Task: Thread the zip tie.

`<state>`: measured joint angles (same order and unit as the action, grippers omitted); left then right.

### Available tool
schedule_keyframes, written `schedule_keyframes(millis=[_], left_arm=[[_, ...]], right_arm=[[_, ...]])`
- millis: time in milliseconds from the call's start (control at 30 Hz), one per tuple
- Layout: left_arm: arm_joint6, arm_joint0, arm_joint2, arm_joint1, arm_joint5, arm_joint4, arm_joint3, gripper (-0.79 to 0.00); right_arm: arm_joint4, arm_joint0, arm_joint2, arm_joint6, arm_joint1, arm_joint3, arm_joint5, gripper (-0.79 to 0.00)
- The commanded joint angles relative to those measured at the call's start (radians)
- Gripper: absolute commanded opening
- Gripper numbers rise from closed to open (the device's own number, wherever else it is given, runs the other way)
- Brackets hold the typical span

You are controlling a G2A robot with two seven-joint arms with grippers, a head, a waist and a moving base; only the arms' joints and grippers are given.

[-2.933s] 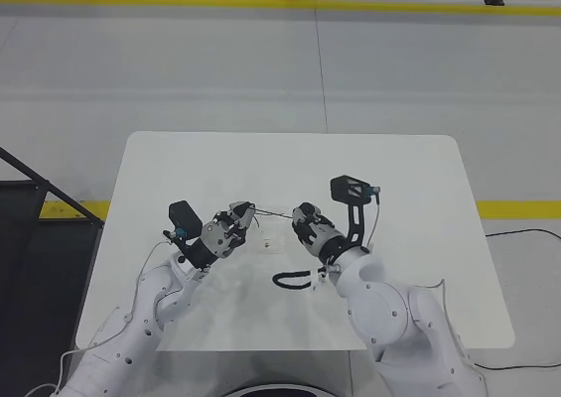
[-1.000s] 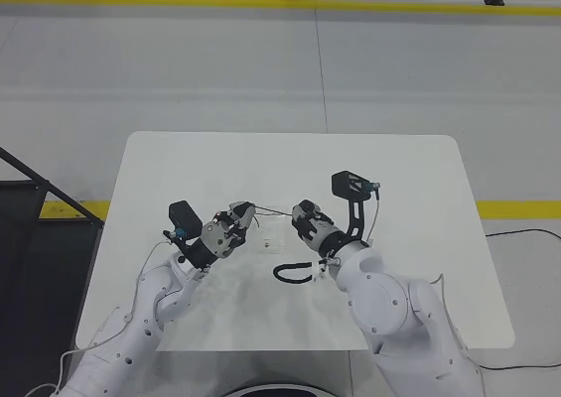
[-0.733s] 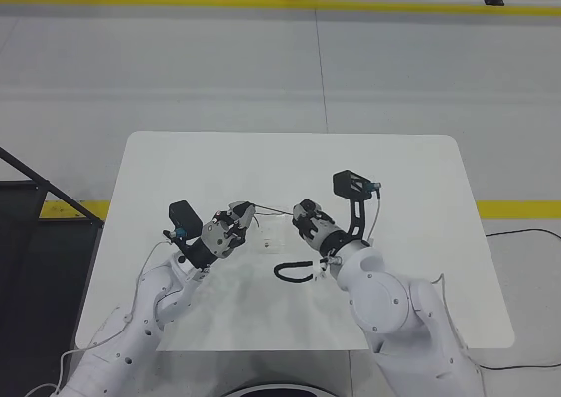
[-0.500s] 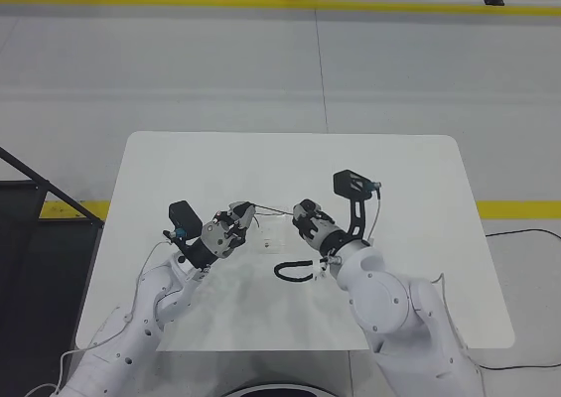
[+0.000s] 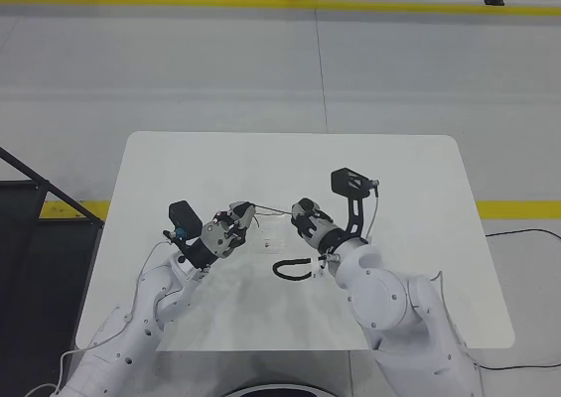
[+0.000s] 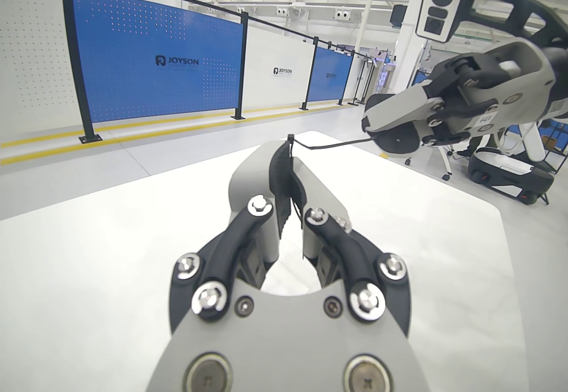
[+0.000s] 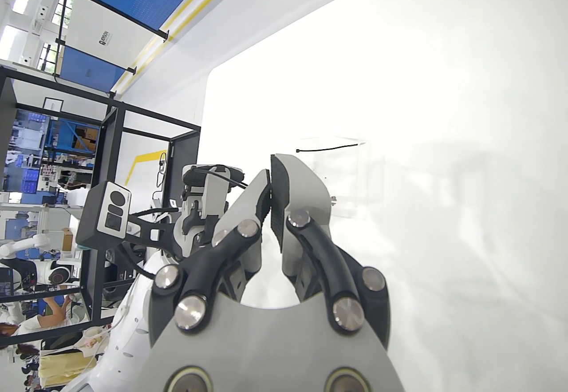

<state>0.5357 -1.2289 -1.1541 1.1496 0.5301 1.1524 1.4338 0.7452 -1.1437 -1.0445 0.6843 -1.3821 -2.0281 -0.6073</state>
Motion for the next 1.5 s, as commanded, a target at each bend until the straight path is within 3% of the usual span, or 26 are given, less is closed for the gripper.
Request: schedule_keyframes(millis=[0, 667, 1467], left_arm=[[0.0, 0.0, 0.0, 0.0, 0.0, 0.0, 0.0, -0.785], [0.0, 0.0, 0.0, 0.0, 0.0, 0.0, 0.0, -0.785], [0.0, 0.0, 0.0, 0.0, 0.0, 0.0, 0.0, -0.785]], right_arm=[[-0.002, 0.0, 0.0, -0.001, -0.001, -0.001, -0.001, -0.785], [-0.062, 0.007, 0.009, -0.075, -0.016, 0.008, 0.035, -0.785], [-0.032, -0.025, -0.007, -0.049, -0.014, 0.001, 0.042, -0.785]])
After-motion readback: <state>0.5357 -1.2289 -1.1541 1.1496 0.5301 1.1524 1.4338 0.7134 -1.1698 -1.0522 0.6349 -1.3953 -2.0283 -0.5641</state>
